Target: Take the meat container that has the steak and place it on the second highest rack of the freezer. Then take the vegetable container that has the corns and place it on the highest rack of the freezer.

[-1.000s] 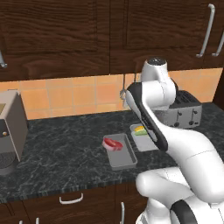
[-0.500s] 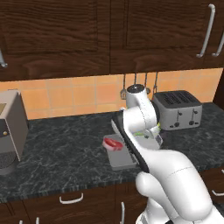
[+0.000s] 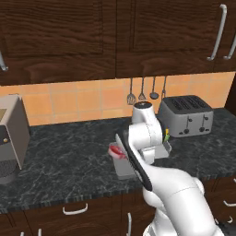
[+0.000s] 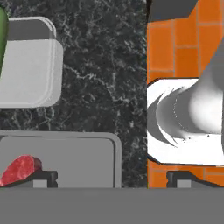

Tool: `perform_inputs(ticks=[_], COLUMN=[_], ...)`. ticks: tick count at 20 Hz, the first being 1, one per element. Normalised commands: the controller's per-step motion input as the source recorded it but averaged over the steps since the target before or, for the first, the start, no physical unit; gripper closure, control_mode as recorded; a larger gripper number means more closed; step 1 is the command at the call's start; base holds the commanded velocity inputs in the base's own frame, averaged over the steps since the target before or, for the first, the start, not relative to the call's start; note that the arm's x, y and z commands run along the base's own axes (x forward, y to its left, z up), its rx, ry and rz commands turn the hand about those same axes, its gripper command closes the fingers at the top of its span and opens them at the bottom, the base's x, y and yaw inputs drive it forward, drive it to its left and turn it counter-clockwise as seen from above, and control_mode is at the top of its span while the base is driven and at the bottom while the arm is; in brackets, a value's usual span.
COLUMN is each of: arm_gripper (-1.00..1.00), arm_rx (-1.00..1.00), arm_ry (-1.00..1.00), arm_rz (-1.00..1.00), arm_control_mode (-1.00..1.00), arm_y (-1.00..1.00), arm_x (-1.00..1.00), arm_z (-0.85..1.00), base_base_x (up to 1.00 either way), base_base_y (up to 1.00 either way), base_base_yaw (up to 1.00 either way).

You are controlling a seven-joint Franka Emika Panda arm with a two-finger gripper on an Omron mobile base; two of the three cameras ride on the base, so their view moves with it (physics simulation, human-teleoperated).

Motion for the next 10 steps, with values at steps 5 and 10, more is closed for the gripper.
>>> perform_inputs(ticks=[5,10], arm_gripper=[-1.0,-1.0], arm_rx=[0.02,0.0], arm_ry=[-0.04,-0.02], arm_rz=[-0.33,-0.17], arm_control_mode=[-1.0,-1.0], arm_y=[0.74,0.2], arm_x=[0.0,0.0], arm_z=[-0.28,-0.36], base_base_x=[0.0,0.0], base_base_y=[0.0,0.0], base_base_yaw=[0.0,0.0])
